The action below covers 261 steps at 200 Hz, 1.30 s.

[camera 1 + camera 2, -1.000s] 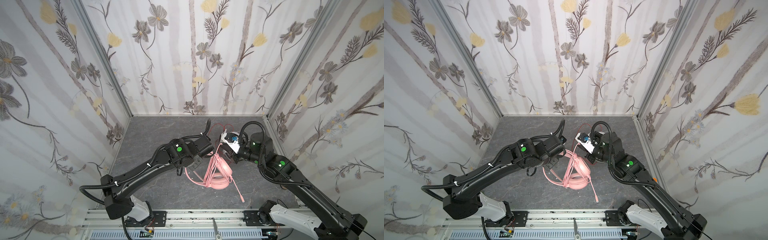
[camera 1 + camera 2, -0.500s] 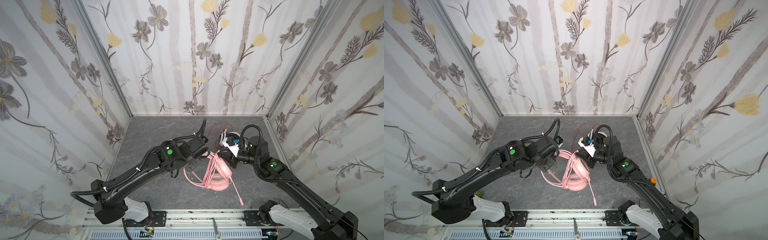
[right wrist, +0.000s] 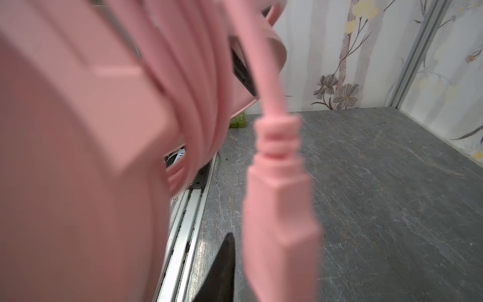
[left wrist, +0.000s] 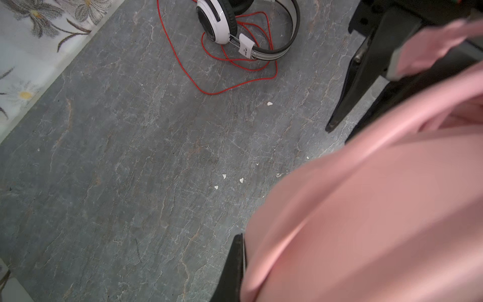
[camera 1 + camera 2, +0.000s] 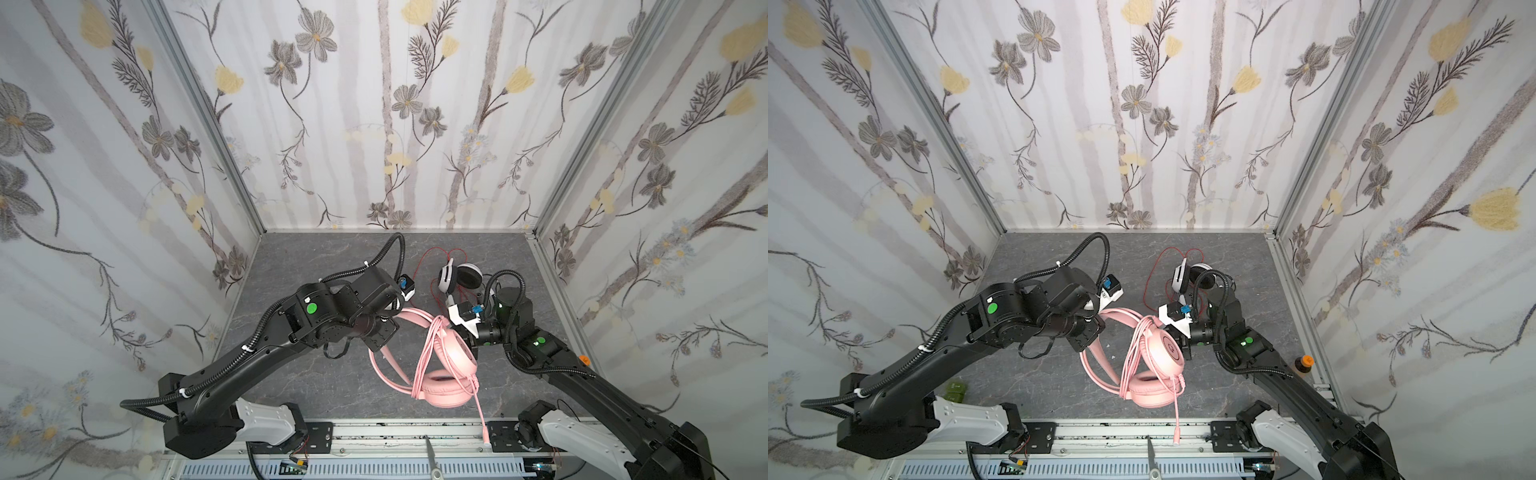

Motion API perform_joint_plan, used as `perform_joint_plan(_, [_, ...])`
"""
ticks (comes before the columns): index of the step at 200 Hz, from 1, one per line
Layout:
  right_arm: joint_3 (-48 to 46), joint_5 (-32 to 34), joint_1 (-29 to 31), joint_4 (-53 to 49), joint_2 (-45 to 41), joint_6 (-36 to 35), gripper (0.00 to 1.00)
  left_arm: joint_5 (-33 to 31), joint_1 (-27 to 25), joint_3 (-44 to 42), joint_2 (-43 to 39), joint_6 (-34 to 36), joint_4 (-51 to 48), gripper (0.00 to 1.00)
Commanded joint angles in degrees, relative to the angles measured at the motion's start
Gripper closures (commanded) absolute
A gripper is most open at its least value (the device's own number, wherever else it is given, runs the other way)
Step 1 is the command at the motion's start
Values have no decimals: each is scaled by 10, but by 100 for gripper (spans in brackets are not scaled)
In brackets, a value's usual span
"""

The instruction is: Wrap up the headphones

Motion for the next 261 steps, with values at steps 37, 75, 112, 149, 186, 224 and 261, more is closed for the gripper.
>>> perform_joint_plan(37, [-9,1,2,30,-6,-11,61,15,7,11,5,-3,38,100])
perform_joint_plan(75, [-44,133,1,103,6,132,54,20,30,11,2,-18,38,100])
perform_joint_plan(112, [-140,210,2,222,-13,261,53,14,53,8,0,-33,36,100])
perform_joint_plan(149, [-174,352,1,165,-52,271,52,26,84,-22,-4,-42,50,100])
perform_joint_plan(186, [-190,436,-2,128,-73,261,52,78,154,-95,-22,-61,123,100])
perform_joint_plan(224, [-255,471,-2,184,-125,268,53,100,256,-142,-9,-101,172,100])
perform_joint_plan(261, [-335,461,0,274,-201,228,50,128,341,-159,21,-156,213,100])
